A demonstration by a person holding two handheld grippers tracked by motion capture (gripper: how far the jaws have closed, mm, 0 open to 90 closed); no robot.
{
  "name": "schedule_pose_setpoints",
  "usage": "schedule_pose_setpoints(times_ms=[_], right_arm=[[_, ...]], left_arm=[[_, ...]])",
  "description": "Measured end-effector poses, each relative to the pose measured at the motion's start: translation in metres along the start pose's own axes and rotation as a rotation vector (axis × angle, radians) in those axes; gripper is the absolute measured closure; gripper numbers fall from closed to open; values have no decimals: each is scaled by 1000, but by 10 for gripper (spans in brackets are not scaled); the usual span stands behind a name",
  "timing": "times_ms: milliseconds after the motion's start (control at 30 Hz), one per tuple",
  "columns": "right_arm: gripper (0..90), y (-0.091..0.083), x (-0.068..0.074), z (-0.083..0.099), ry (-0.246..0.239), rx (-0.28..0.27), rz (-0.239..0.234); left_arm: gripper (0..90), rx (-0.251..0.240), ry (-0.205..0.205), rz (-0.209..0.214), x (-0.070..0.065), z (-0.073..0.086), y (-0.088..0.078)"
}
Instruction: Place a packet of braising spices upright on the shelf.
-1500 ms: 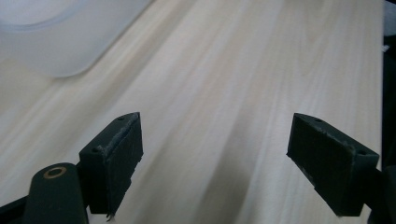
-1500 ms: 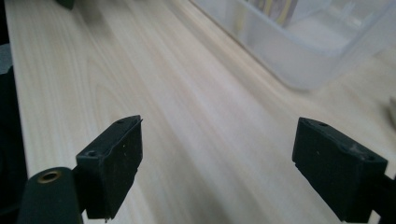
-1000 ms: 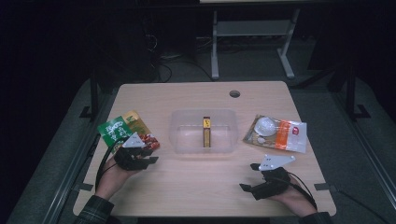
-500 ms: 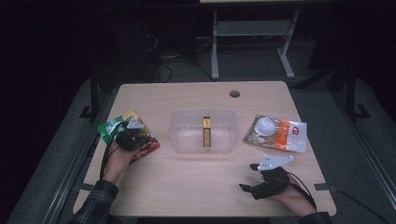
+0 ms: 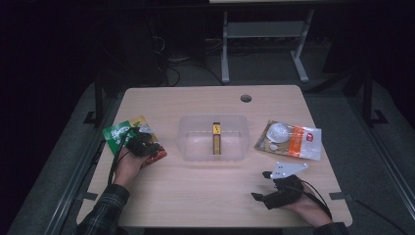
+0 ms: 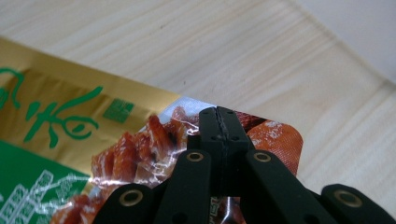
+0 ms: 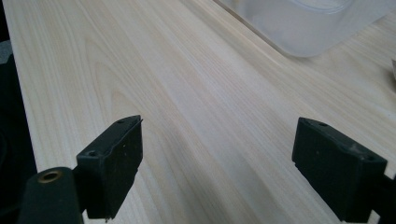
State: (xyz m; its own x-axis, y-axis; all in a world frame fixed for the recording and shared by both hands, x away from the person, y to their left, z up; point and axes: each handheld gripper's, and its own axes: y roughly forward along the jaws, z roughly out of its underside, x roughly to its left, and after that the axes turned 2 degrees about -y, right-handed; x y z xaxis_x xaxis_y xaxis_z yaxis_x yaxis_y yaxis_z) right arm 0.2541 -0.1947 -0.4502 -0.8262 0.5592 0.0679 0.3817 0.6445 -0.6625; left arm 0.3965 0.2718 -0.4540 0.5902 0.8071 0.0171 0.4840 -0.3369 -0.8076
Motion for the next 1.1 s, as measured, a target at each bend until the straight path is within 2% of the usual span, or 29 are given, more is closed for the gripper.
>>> schedule_pose_setpoints(times_ms=[33, 100, 167, 233, 333, 467, 567, 600, 700, 800, 967, 1100], right_arm=[[155, 0, 0, 0, 0, 0, 1], [155, -1, 0, 0, 0, 0, 2], [155, -1, 0, 0, -2, 2, 3], [156, 0, -1, 0, 0, 2, 2], [155, 0, 0, 0, 4, 7, 1], [155, 1, -1, -1, -4, 3, 3], [156, 1, 0, -1, 4, 2, 1], [156, 1, 0, -1, 6, 2, 0], [156, 2, -1, -1, -3, 4, 0], [155, 2, -2, -1, 0, 4, -3], [155, 3, -3, -1, 7, 5, -3], [156, 4, -3, -1, 5, 4, -6]], left_arm=[[900, 7, 10, -3, 0, 2, -2], [900, 3, 0, 4, 1, 8, -7], [900, 20, -13, 15, 1, 14, -12], [900, 24, 7, 5, 1, 20, -17], [900, 24, -4, 15, 1, 27, -23], [900, 14, -9, 35, 6, 29, -26], [899, -8, -25, 20, 13, 23, -29], [899, -24, -42, 17, 16, 20, -30], [899, -47, -59, -22, 27, 12, -31], [899, -46, -68, -63, 43, 2, -27], [899, -71, -134, -102, 70, -14, -16], [899, -77, -159, -148, 87, -26, -6]])
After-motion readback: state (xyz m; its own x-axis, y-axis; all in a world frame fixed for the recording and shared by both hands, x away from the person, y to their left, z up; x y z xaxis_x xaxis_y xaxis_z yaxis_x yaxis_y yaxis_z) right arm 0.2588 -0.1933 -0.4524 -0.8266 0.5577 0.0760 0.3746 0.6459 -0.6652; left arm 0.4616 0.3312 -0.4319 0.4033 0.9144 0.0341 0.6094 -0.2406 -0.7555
